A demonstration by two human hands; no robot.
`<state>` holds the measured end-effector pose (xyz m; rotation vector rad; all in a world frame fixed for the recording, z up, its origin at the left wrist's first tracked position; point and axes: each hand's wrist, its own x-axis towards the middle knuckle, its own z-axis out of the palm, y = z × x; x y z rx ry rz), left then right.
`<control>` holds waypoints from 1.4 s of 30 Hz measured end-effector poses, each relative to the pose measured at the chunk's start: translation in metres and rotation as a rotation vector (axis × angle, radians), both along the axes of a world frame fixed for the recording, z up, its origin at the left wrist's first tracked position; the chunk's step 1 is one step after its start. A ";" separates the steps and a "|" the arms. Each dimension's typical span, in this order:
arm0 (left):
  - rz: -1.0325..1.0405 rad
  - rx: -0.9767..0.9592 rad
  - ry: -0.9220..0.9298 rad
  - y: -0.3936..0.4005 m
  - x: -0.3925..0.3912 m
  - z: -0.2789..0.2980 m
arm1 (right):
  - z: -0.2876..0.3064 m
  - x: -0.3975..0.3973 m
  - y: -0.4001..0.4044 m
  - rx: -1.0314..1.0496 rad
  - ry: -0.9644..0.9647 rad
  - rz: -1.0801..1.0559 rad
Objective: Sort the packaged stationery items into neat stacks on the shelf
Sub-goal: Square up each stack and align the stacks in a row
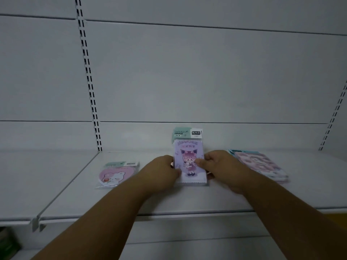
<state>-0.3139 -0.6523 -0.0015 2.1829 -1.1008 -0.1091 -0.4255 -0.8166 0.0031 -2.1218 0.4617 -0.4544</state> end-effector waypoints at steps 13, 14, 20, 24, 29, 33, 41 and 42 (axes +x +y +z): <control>0.005 0.360 -0.576 -0.001 0.003 -0.008 | -0.001 0.006 -0.003 -0.325 0.163 -0.107; 0.025 0.316 -0.542 0.003 0.003 -0.008 | -0.002 0.001 -0.002 -0.332 0.148 -0.092; 0.123 0.121 -0.375 0.021 -0.015 -0.022 | -0.021 -0.029 0.003 -0.602 0.158 -0.059; 0.167 0.118 -0.440 0.017 -0.011 -0.026 | -0.024 -0.023 0.009 -0.640 0.142 -0.111; 0.161 0.106 -0.448 0.014 -0.007 -0.031 | -0.030 -0.020 0.010 -0.627 0.138 -0.159; 0.191 0.108 -0.454 0.013 -0.010 -0.031 | -0.030 -0.019 0.008 -0.596 0.132 -0.132; 0.178 0.150 -0.368 0.020 -0.014 -0.027 | -0.034 -0.025 0.000 -0.567 0.121 0.010; 0.172 0.141 -0.368 0.021 -0.015 -0.028 | -0.034 -0.026 -0.001 -0.565 0.112 0.018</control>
